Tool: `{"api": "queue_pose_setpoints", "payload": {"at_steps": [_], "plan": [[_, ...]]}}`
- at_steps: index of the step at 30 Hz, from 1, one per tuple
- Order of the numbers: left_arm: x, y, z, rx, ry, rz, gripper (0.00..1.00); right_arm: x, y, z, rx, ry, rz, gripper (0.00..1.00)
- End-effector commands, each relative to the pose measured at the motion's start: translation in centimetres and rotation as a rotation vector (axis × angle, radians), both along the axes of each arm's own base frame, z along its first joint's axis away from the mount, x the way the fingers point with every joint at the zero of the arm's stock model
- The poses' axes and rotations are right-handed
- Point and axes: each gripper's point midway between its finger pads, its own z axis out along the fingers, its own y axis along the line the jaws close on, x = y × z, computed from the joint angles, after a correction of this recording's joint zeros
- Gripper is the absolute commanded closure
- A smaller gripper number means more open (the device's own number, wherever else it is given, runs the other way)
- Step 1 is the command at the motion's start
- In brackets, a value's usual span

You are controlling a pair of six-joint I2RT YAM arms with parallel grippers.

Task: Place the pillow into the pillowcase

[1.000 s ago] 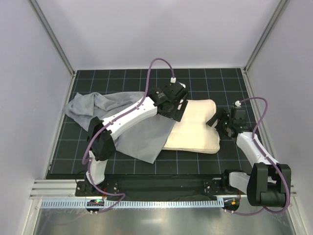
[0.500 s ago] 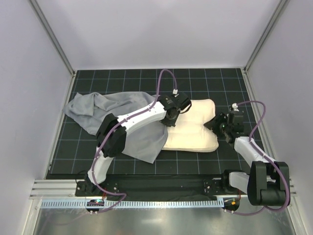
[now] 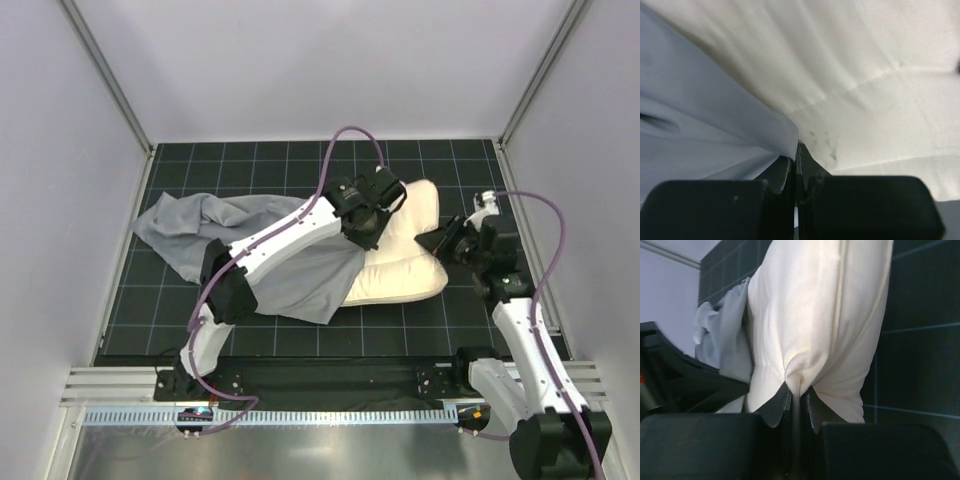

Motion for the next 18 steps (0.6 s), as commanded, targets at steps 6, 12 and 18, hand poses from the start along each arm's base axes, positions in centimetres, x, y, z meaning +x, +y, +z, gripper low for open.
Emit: {"api": "queue_pose_setpoints", "payload": {"at_steps": [6,12,18], "plan": [[-5.1,0.3,21.2,-0.525,-0.120,-0.088,1.00,-3.7,1.6,16.4,-0.007,-0.257,0.132,0.96],[-8.7,1.3,27.7,-0.750,-0.116,-0.161,1.00,-4.3,4.6,13.1,0.202,-0.253,0.238,0.96],[-7.4,-0.6,24.4,-0.693,-0.071,-0.150,1.00,-6.0,8.1,12.1,0.220,-0.243,0.315,0.96]]}}
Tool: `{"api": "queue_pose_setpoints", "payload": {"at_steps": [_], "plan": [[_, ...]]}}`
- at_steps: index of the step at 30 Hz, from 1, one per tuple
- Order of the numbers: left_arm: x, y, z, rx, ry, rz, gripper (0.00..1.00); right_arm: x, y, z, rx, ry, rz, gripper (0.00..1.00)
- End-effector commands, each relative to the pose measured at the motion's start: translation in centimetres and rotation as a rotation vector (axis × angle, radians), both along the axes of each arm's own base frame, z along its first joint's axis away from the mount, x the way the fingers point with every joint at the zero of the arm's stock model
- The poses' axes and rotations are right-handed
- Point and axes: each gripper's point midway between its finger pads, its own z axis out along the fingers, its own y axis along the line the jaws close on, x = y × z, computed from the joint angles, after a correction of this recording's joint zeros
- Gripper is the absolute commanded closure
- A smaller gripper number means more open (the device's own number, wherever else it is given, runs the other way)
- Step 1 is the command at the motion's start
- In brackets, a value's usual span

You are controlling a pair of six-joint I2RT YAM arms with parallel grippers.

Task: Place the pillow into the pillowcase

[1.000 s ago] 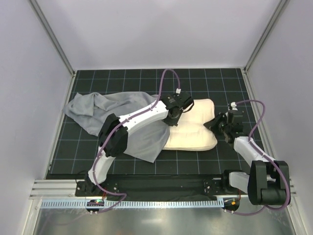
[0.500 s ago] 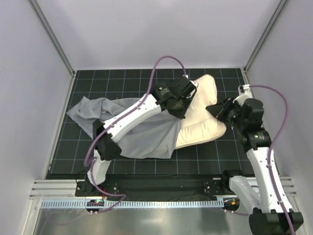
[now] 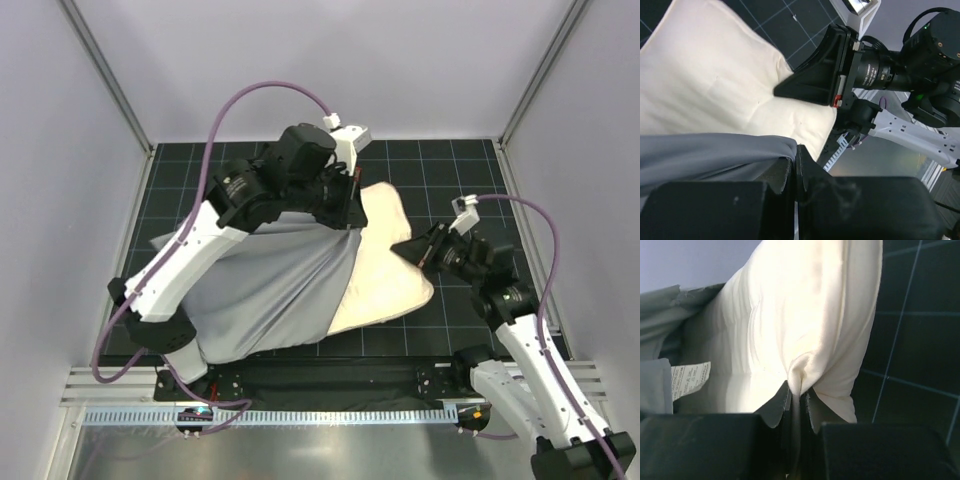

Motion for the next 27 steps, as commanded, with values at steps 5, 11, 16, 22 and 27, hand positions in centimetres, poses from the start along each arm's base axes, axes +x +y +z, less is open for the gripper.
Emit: {"api": "queue_pose_setpoints", "payload": {"at_steps": [5,11,16,22,27], "plan": [[0.3,-7.9,-0.6,-0.136,0.049,-0.145,1.00,-2.7,4.9,3.1,0.083,-0.067,0.156,0.96],[1.5,-8.4,-4.5,-0.014,0.051,-0.092,1.00,-2.4,5.0,4.1,0.097,-0.097,0.111,0.96],[3.0,-8.0,-1.9,-0.075,-0.005,-0.052,1.00,-2.4,4.9,5.0,0.081,-0.087,0.105,0.96],[2.6,-6.3,3.7,-0.185,-0.097,-0.063,1.00,-1.9,2.8,6.5,0.035,-0.104,-0.010,0.96],[4.3,-4.2,4.6,-0.221,-0.168,0.020,0.99,-2.8,0.2,11.3,0.000,-0.153,-0.111,0.96]]}}
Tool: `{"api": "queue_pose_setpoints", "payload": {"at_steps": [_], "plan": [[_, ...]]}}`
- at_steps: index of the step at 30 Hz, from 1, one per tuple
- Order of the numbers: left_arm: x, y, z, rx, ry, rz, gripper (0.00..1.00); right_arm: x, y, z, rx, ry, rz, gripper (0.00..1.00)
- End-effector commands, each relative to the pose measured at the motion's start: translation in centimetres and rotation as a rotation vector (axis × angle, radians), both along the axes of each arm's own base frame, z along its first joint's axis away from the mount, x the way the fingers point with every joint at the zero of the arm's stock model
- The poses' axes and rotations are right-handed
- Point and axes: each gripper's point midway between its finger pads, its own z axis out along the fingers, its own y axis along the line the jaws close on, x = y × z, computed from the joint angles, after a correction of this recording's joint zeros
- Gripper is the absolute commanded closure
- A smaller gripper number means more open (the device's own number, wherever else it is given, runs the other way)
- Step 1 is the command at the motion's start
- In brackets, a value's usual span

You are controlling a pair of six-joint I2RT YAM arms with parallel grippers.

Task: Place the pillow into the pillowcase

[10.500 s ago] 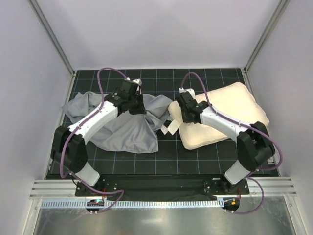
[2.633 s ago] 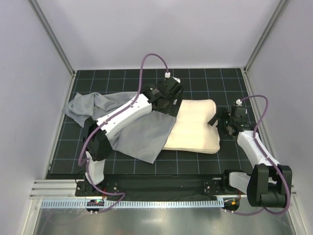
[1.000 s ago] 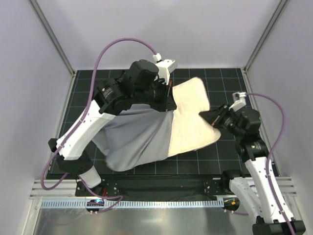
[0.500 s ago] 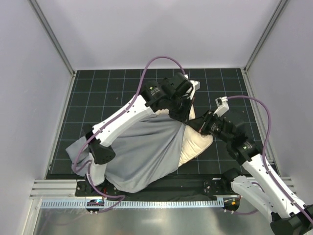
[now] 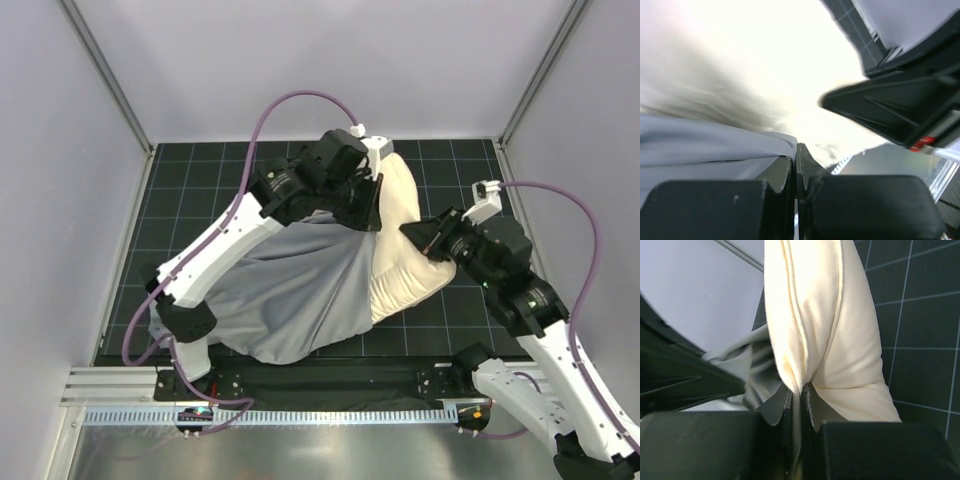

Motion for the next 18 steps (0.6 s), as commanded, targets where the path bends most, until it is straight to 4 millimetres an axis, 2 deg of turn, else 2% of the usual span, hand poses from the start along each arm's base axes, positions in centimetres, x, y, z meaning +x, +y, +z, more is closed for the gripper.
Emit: {"api": "queue_pose_setpoints", "payload": {"at_steps": [1,2,4,5,7,8,9,10,11,12,13,14,15,16,17,18], "plan": [[2.5,-0.2,8.4,-0.282,-0.228,0.046,0.99,-2.7,-0.4,5.9,0.052,-0.098,0.033,0.96],[3.6,0.3,8.9,-0.302,-0.251,0.073,0.99,-3.1,-0.4,6.7,0.061,-0.121,0.044,0.96],[4.8,0.3,7.9,-0.305,-0.246,0.089,0.99,-3.6,-1.3,8.6,0.062,-0.188,0.023,0.96],[5.6,-0.6,7.4,-0.325,-0.249,0.090,1.00,-3.9,-1.8,10.0,0.064,-0.224,0.006,0.96],[5.9,-2.2,8.4,-0.384,-0.260,0.050,1.00,-3.5,-2.7,10.9,0.013,-0.253,-0.036,0.96],[5.1,-3.1,11.5,-0.465,-0.277,-0.012,1.00,-2.7,-2.7,11.0,-0.022,-0.244,-0.048,0.96],[5.8,-5.2,10.5,-0.473,-0.232,-0.027,1.00,-3.0,-3.4,13.0,-0.058,-0.278,-0.062,0.96],[5.8,-6.3,11.5,-0.511,-0.231,-0.045,1.00,-2.5,-4.4,14.0,-0.086,-0.289,-0.116,0.96],[5.4,-7.5,12.8,-0.561,-0.232,-0.083,1.00,-1.3,-4.4,14.3,-0.124,-0.274,-0.136,0.96],[5.2,-9.2,14.6,-0.633,-0.250,-0.109,1.00,-2.1,-5.3,17.3,-0.123,-0.321,-0.159,0.96],[5.0,-10.1,17.3,-0.749,-0.260,-0.119,1.00,-1.9,-6.2,18.5,-0.169,-0.352,-0.199,0.96],[4.6,-10.7,18.9,-0.827,-0.260,-0.129,1.00,-1.9,-6.8,21.0,-0.177,-0.390,-0.224,0.96],[4.6,-12.1,18.6,-0.873,-0.241,-0.130,1.00,-1.9,-7.4,22.3,-0.198,-0.418,-0.248,0.96],[4.4,-12.2,21.5,-0.997,-0.290,-0.137,1.00,-2.0,-8.0,23.6,-0.235,-0.453,-0.268,0.96],[4.3,-12.6,22.1,-1.049,-0.258,-0.119,1.00,-3.1,-9.3,26.3,-0.223,-0.514,-0.313,0.96],[4.4,-12.7,22.7,-1.084,-0.255,-0.096,1.00,-2.9,-9.3,27.3,-0.230,-0.541,-0.316,0.96]]}}
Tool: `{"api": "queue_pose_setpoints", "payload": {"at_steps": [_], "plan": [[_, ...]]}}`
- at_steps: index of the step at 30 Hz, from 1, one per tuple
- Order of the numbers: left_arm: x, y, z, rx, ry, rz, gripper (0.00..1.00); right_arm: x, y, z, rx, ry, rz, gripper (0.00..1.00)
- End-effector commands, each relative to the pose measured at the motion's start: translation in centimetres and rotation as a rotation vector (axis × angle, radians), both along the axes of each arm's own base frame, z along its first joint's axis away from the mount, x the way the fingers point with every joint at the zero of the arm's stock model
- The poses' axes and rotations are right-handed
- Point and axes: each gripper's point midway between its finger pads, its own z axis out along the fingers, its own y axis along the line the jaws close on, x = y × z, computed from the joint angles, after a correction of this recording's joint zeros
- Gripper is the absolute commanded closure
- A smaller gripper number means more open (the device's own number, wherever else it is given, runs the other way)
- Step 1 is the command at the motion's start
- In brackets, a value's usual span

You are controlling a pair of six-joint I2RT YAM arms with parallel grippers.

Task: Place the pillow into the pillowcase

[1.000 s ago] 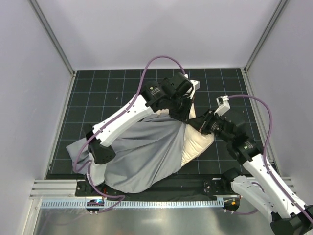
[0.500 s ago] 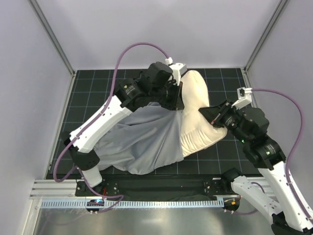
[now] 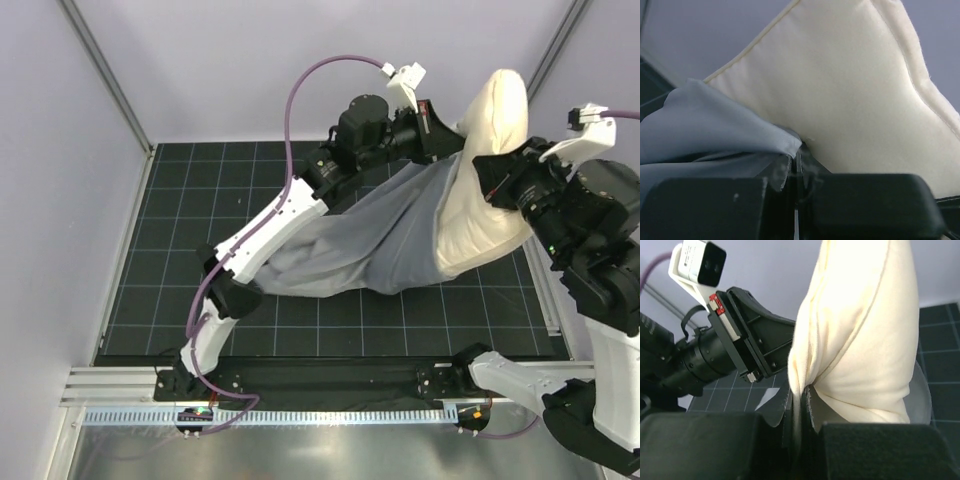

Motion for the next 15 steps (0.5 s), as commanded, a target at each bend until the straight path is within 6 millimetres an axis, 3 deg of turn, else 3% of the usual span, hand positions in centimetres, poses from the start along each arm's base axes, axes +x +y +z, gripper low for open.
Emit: {"api": "queue_pose_setpoints", "payload": {"at_steps": [1,2,3,5,6,7,8,9,10,11,13,14,15], "plan": [[-4.6,-0.2,13.1,-0.489,-0.130,-0.111,1.00,-3.1,-1.6,10.7,0.028,-0.339,0.014,0.96],[-5.1,0.0,13.8,-0.540,-0.094,-0.148,1.00,-3.9,-0.8,12.3,0.045,-0.399,0.071,0.96],[-5.8,-0.1,13.8,-0.555,-0.085,-0.201,1.00,-3.4,0.2,12.5,0.039,-0.399,0.108,0.96],[-6.5,1.9,15.4,-0.618,-0.069,-0.267,1.00,-3.3,2.4,12.3,0.024,-0.382,0.217,0.96],[-6.5,2.6,14.7,-0.601,-0.058,-0.309,1.00,-2.5,3.3,11.4,0.011,-0.348,0.245,0.96],[-3.6,2.5,10.7,-0.559,0.002,-0.277,1.00,-1.9,4.4,10.2,-0.002,-0.312,0.286,0.96],[-3.6,4.7,10.7,-0.569,0.048,-0.270,1.00,-0.1,5.6,7.2,-0.019,-0.243,0.306,0.96],[-2.7,5.4,8.6,-0.546,0.073,-0.255,1.00,0.8,6.2,5.3,-0.029,-0.210,0.308,0.96],[-2.5,6.4,7.1,-0.548,0.048,-0.262,1.00,0.3,6.3,4.3,-0.022,-0.217,0.315,0.96],[-0.7,7.8,0.6,-0.458,0.137,-0.197,1.00,2.1,8.1,0.0,-0.037,-0.161,0.338,0.96],[0.1,9.9,-4.9,-0.406,0.157,-0.157,1.00,2.7,8.8,-3.4,-0.041,-0.126,0.323,0.96],[-0.2,10.8,-11.3,-0.320,0.244,-0.143,1.00,2.6,10.7,-6.5,-0.059,-0.086,0.369,0.96],[0.2,12.5,-13.5,-0.293,0.253,-0.114,1.00,2.6,11.7,-7.9,-0.069,-0.066,0.388,0.96]]}}
